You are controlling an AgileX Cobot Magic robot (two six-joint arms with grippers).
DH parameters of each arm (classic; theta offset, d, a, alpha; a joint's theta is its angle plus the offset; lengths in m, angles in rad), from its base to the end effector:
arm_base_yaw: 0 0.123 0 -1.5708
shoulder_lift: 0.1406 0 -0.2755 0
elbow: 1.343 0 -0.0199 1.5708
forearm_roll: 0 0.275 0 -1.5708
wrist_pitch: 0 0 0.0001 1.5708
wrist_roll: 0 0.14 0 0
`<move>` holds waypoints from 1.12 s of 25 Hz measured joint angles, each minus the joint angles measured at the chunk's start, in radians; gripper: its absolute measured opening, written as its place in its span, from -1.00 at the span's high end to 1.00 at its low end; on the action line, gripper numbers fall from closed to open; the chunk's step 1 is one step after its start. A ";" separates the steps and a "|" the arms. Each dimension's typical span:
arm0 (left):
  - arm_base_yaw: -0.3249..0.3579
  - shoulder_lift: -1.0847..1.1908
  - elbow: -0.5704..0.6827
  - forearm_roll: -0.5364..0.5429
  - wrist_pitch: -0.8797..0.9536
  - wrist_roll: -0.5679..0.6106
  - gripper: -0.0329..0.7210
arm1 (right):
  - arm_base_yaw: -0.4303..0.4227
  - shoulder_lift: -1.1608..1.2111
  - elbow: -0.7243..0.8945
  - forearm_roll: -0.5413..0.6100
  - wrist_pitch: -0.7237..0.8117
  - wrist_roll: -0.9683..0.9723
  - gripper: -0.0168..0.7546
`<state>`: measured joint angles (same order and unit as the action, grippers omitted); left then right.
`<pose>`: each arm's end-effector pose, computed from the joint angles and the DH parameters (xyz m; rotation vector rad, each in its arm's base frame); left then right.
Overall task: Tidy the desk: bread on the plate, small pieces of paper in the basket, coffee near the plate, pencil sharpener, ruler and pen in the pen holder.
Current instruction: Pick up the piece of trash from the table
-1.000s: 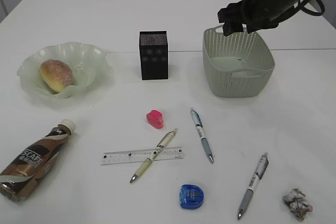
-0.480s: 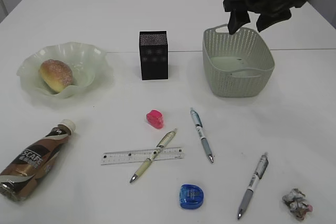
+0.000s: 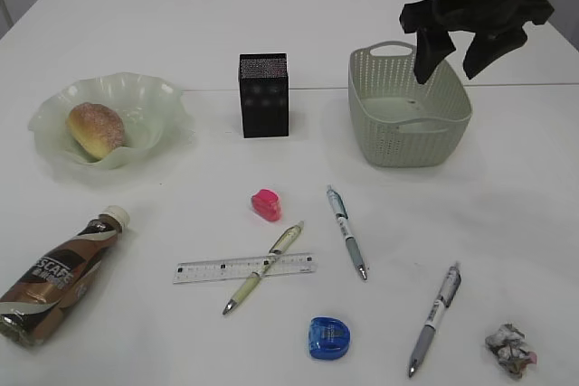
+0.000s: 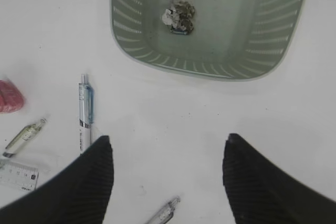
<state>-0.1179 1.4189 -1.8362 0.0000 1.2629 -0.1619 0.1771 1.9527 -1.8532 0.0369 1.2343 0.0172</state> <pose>0.3273 -0.0388 0.4525 -0.0513 2.3328 -0.1400 0.4492 0.0853 0.2456 -0.2162 2.8126 0.0964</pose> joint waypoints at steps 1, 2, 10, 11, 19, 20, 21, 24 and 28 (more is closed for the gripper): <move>0.000 0.000 0.000 0.000 0.000 0.000 -0.24 | 0.000 0.000 0.000 0.000 0.000 0.006 -0.29; 0.000 0.000 0.000 0.000 0.000 0.000 -0.24 | 0.000 -0.004 0.006 0.000 0.000 0.007 -0.29; 0.000 0.000 0.000 0.000 0.000 0.001 -0.24 | 0.000 -0.146 0.308 0.002 0.000 0.027 -0.29; 0.000 0.000 0.000 0.000 0.000 0.001 -0.24 | 0.000 -0.174 0.363 0.004 0.000 0.034 -0.29; 0.000 0.000 0.000 -0.023 0.000 0.001 -0.24 | 0.000 -0.302 0.750 0.063 -0.011 0.043 -0.28; 0.000 0.000 0.000 -0.032 0.000 0.001 -0.24 | 0.000 -0.302 0.782 0.070 -0.014 0.043 -0.28; 0.000 0.000 0.000 -0.037 0.000 0.001 -0.24 | 0.000 -0.302 0.816 0.078 -0.018 0.043 -0.28; 0.000 0.000 0.000 -0.054 0.000 0.001 -0.24 | 0.000 -0.304 0.882 0.107 -0.024 0.031 -0.28; 0.000 0.000 0.000 -0.056 0.000 0.001 -0.24 | 0.000 -0.308 0.937 0.122 -0.114 0.011 -0.28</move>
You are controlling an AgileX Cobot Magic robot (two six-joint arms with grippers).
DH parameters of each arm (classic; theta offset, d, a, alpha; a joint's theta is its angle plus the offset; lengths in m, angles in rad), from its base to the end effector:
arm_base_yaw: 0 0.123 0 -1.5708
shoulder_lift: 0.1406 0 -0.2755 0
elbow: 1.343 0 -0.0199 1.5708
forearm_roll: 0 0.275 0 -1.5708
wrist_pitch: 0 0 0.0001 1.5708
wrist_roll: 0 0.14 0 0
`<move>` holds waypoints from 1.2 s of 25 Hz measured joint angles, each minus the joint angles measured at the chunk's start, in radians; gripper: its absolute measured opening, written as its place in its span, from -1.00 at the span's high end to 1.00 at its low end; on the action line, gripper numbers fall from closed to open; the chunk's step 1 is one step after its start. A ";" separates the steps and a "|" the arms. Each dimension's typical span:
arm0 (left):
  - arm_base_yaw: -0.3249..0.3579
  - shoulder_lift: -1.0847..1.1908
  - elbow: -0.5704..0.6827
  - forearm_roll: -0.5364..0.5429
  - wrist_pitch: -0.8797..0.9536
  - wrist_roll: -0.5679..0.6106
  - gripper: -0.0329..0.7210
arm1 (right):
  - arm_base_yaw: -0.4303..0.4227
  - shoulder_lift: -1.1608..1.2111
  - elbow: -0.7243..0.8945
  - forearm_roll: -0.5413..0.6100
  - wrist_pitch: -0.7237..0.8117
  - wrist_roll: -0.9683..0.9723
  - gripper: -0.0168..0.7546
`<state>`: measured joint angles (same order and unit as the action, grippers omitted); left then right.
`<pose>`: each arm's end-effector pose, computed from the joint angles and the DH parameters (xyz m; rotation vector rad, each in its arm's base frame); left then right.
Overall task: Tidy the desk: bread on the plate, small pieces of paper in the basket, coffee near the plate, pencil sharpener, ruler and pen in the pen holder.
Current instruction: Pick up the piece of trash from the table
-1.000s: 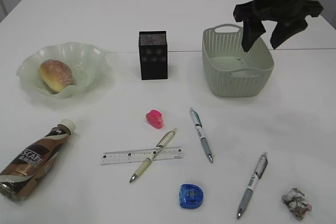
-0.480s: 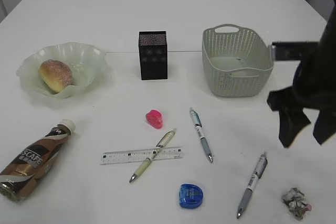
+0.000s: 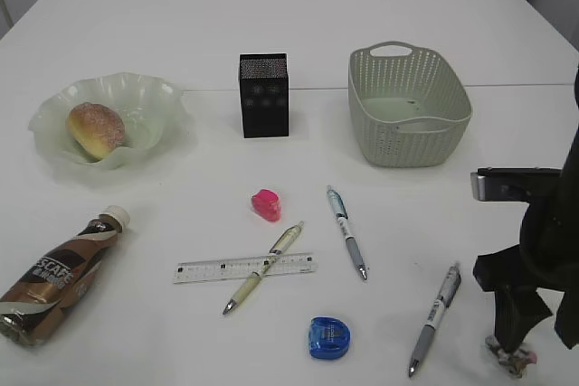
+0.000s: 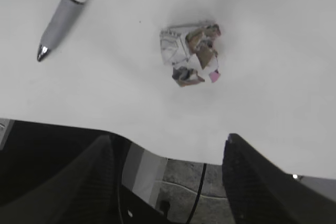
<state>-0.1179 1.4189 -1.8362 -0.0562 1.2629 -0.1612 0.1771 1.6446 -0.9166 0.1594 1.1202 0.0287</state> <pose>0.3263 -0.0462 0.4527 -0.0436 2.3365 -0.2103 0.2577 0.0664 0.1076 0.0956 -2.9324 -0.1712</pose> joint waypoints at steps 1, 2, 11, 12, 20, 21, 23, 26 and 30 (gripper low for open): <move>0.000 0.000 0.000 0.000 0.000 0.000 -0.24 | 0.000 0.000 0.010 0.000 -0.022 -0.002 -0.28; 0.000 0.000 0.000 0.000 0.000 0.000 -0.24 | 0.000 0.000 0.021 0.000 -0.050 -0.007 -0.28; 0.000 0.000 0.000 -0.002 0.000 0.000 -0.24 | 0.000 0.000 0.048 -0.028 -0.208 -0.018 -0.28; 0.000 0.000 0.000 -0.002 0.000 0.000 -0.24 | 0.000 0.000 0.048 -0.035 -0.211 -0.018 -0.28; 0.000 0.000 0.000 -0.002 0.000 0.000 -0.18 | 0.000 0.028 0.048 -0.059 -0.242 -0.018 -0.28; 0.000 0.000 0.000 -0.002 0.000 0.000 -0.16 | 0.000 0.040 0.048 -0.059 -0.244 -0.018 -0.28; 0.000 0.000 0.000 -0.002 0.000 0.000 -0.13 | 0.000 0.060 0.048 -0.059 -0.245 -0.018 -0.28; 0.000 0.000 0.000 -0.002 0.000 0.000 -0.09 | 0.000 0.082 0.048 -0.059 -0.253 -0.018 -0.28; 0.000 0.000 0.000 -0.002 0.000 0.000 -0.07 | 0.000 0.107 0.048 -0.057 -0.258 -0.018 -0.28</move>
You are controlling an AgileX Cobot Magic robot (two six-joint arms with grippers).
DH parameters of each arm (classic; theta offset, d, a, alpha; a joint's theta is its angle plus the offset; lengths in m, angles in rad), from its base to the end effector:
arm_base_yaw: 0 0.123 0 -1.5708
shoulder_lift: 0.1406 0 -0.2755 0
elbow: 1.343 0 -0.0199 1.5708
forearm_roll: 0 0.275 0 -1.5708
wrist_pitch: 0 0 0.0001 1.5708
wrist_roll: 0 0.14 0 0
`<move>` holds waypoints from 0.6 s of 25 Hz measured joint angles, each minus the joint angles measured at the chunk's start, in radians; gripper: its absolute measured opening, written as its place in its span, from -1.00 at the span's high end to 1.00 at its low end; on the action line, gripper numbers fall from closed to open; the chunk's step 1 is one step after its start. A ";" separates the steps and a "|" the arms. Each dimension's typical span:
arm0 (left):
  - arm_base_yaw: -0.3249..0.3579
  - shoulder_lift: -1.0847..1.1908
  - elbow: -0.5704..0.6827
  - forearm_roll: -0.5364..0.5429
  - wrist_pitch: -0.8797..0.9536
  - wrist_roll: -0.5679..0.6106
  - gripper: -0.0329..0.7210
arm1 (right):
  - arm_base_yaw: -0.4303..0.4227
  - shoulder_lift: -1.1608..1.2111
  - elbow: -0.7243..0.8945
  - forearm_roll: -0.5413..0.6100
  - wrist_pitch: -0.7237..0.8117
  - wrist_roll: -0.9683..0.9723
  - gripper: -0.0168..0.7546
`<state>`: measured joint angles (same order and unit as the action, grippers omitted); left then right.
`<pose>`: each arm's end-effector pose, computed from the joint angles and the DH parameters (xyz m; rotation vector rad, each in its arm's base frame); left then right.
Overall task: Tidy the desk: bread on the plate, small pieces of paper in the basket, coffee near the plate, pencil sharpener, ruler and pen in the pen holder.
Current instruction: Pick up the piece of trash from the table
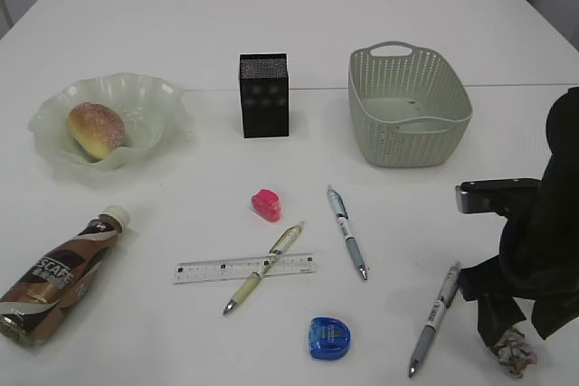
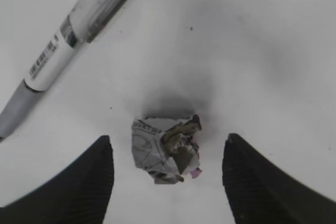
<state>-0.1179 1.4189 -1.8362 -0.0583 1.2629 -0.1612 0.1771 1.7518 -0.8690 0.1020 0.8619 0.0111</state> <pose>0.3263 -0.0465 0.4527 -0.0433 2.3366 -0.2129 0.2756 0.0603 0.0628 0.1465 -3.0432 -0.1007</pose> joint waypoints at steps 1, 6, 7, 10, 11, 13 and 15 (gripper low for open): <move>0.000 0.000 0.000 0.000 0.000 0.000 -0.07 | 0.000 0.004 0.000 0.002 -0.001 0.000 -0.28; 0.000 0.000 0.000 0.000 0.000 0.000 -0.07 | 0.000 0.006 0.000 0.010 -0.013 0.000 -0.28; 0.000 0.000 0.000 0.000 0.000 0.000 -0.07 | 0.000 0.006 0.000 0.010 -0.013 0.000 -0.28; 0.000 0.000 0.000 0.000 0.000 0.000 -0.07 | 0.000 0.009 0.000 0.010 -0.013 0.000 -0.28; 0.000 0.000 0.000 0.000 0.000 0.000 -0.07 | 0.000 0.009 0.000 0.010 -0.013 0.000 -0.28; 0.000 0.000 0.000 0.000 0.000 0.000 -0.07 | 0.000 0.009 0.000 0.010 -0.013 0.000 -0.28; 0.000 0.000 0.000 0.000 0.000 0.000 -0.07 | 0.000 0.018 0.008 0.010 -0.015 0.000 -0.28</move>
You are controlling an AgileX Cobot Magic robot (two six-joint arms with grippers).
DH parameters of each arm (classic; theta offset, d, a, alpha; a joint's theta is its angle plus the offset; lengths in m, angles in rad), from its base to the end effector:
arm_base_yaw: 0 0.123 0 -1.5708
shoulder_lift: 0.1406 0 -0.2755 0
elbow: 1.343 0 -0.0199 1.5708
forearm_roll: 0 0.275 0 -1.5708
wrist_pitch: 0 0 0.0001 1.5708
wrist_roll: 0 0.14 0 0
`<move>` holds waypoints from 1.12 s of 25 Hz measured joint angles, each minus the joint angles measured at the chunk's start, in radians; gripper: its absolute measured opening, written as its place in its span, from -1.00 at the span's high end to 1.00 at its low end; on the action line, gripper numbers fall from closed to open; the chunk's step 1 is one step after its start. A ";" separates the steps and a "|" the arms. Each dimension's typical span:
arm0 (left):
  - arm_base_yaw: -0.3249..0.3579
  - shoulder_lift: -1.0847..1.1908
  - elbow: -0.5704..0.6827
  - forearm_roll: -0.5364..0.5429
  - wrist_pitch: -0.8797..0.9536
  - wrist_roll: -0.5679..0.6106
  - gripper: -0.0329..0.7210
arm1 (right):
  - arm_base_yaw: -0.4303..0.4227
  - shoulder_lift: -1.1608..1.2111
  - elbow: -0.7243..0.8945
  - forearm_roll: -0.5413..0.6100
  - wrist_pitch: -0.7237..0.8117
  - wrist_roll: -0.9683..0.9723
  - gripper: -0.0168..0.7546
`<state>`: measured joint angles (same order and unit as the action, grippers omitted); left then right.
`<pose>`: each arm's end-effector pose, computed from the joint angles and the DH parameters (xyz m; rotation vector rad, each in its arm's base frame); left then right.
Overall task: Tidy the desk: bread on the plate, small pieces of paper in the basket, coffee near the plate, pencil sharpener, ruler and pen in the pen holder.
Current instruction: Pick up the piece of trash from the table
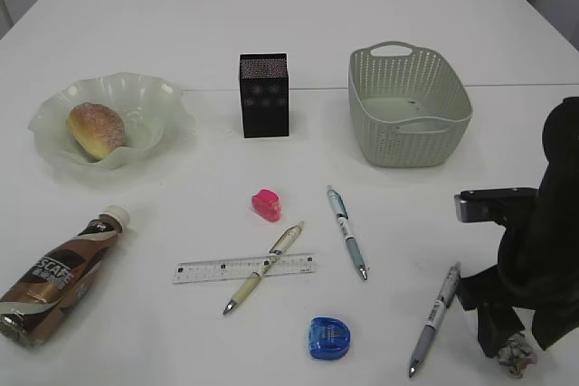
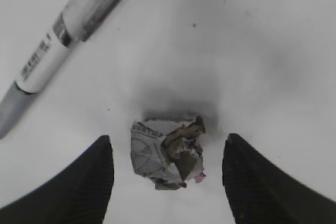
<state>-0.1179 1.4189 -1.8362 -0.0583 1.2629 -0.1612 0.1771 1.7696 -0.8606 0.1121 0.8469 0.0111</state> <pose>0.3263 -0.0465 0.4527 -0.0433 2.3366 -0.2129 0.2738 0.0609 0.0561 0.1329 -3.0319 -0.1074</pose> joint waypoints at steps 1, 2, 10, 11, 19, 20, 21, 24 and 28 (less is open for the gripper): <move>0.000 0.000 0.000 0.000 0.000 0.000 -0.07 | 0.000 0.006 0.006 0.000 -0.001 0.000 -0.28; 0.000 0.000 0.000 0.000 0.000 0.000 -0.07 | 0.000 0.013 0.014 0.000 -0.001 0.000 -0.28; 0.000 0.000 0.000 0.000 0.000 0.000 -0.06 | 0.000 0.022 0.022 0.000 -0.028 0.002 -0.28; 0.000 0.000 0.000 0.000 0.000 0.000 -0.06 | 0.000 0.022 0.022 0.000 -0.030 0.002 -0.28; 0.000 0.000 0.000 0.000 0.000 0.000 -0.05 | 0.000 0.031 0.022 0.000 -0.045 0.002 -0.27; 0.000 0.000 0.000 0.000 0.000 0.000 -0.05 | 0.000 0.035 0.022 0.000 -0.045 0.002 -0.22; 0.000 0.000 0.000 0.000 0.000 0.000 -0.05 | 0.000 0.040 0.022 0.000 -0.045 0.002 -0.17; 0.000 0.000 0.000 0.000 0.000 0.000 -0.05 | 0.000 0.044 0.022 0.000 -0.045 0.002 0.15; 0.000 0.000 0.000 0.000 0.000 0.000 -0.05 | 0.000 0.044 0.022 0.000 -0.045 0.002 0.56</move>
<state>-0.1179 1.4189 -1.8362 -0.0583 1.2629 -0.1612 0.1771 1.8137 -0.8385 0.1121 0.8020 0.0131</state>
